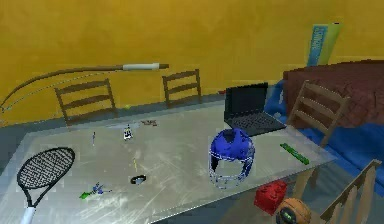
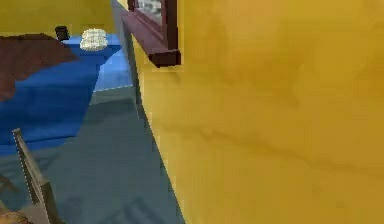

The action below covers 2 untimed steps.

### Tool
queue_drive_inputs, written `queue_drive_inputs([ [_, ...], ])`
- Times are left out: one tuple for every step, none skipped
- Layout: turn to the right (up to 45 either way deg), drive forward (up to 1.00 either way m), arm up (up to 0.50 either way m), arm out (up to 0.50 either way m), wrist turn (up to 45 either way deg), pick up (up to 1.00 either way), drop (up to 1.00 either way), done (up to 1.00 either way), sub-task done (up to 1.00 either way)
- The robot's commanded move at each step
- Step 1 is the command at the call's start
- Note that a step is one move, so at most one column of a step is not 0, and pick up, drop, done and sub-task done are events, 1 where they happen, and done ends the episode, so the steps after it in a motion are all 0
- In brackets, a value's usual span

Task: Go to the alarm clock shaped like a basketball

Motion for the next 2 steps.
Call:
queue_drive_inputs([
  [33.0,0.0,0.0,0.0,0.0,0.0,0.0,0.0,0.0],
  [0.0,0.0,0.0,0.0,0.0,0.0,0.0,1.0,0.0],
])
